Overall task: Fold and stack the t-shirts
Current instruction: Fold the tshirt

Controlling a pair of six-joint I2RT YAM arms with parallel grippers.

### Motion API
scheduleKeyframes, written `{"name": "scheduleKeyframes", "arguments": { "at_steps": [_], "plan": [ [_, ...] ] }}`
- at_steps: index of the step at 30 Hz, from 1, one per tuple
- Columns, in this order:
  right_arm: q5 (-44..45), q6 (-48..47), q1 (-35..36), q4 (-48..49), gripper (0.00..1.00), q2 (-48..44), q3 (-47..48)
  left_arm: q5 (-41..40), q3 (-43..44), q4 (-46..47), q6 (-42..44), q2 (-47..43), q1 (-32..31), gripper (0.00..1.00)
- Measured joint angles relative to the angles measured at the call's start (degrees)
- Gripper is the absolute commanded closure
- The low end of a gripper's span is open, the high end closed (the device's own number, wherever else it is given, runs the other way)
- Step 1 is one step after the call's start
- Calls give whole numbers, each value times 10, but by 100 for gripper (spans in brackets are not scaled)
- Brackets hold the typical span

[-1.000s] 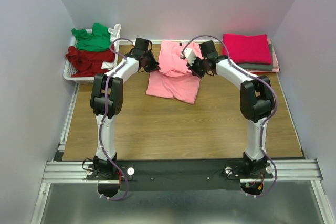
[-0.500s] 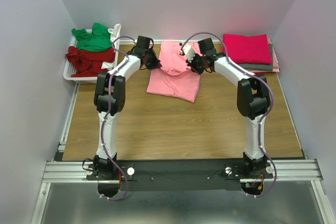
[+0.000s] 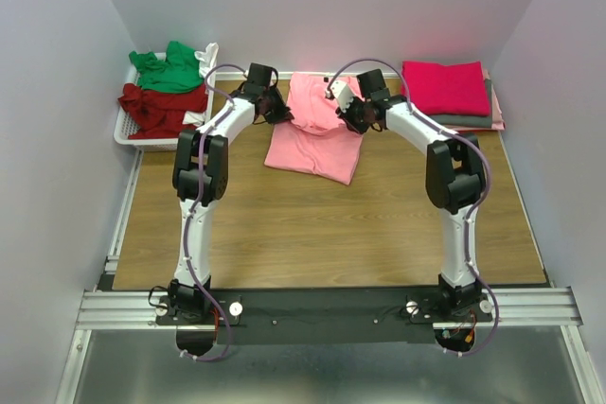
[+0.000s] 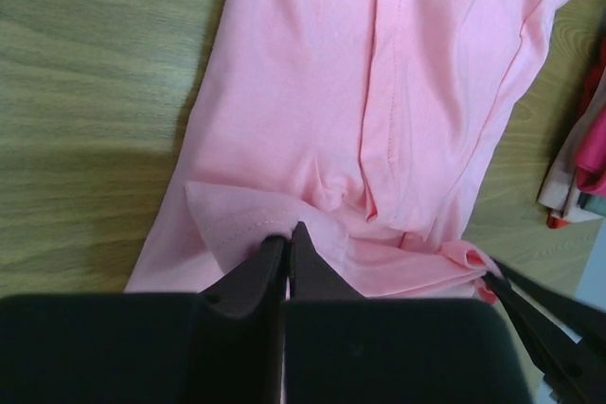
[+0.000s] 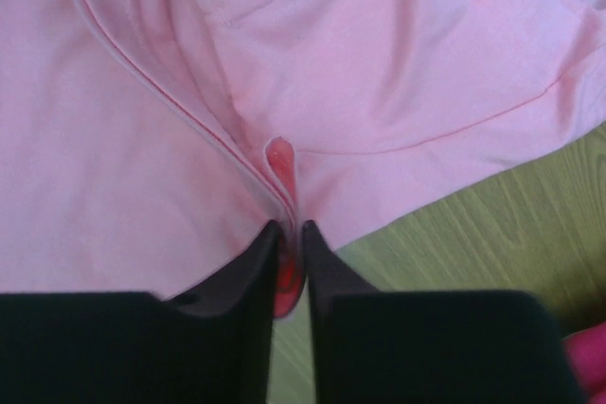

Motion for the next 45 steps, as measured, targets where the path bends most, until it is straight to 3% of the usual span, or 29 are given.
{"name": "scheduleKeyframes", "arguments": {
  "at_steps": [2,4,6,13,17,18,21,25,30,38,45],
  "plan": [
    [7,3,-2,1,63,9,7,12,6,3,0,8,1,73],
    [23,15,-3,2,58,20,17,25,7,10,2,13,3,58],
    [50,39,-5,12,54,33,24,35,5,20,4,13,5,30],
    [132,115,-5,58,52,43,26,45,-71,100,32,-37,20,28],
    [145,140,-7,77,37,40,25,43,-141,133,69,-118,32,28],
    [142,139,-8,79,23,35,19,43,-170,139,83,-149,34,28],
    [101,115,-10,85,4,-21,-48,37,-252,160,117,-245,40,26],
    [2,76,-14,83,2,-167,-176,21,-384,189,159,-395,40,13],
    [-125,69,-13,86,2,-305,-288,14,-528,223,171,-545,43,12],
    [-204,124,-12,65,4,-360,-430,29,-716,256,123,-645,49,14],
    [-205,206,-14,68,9,-378,-462,31,-783,279,108,-690,49,15]
  ]
}}
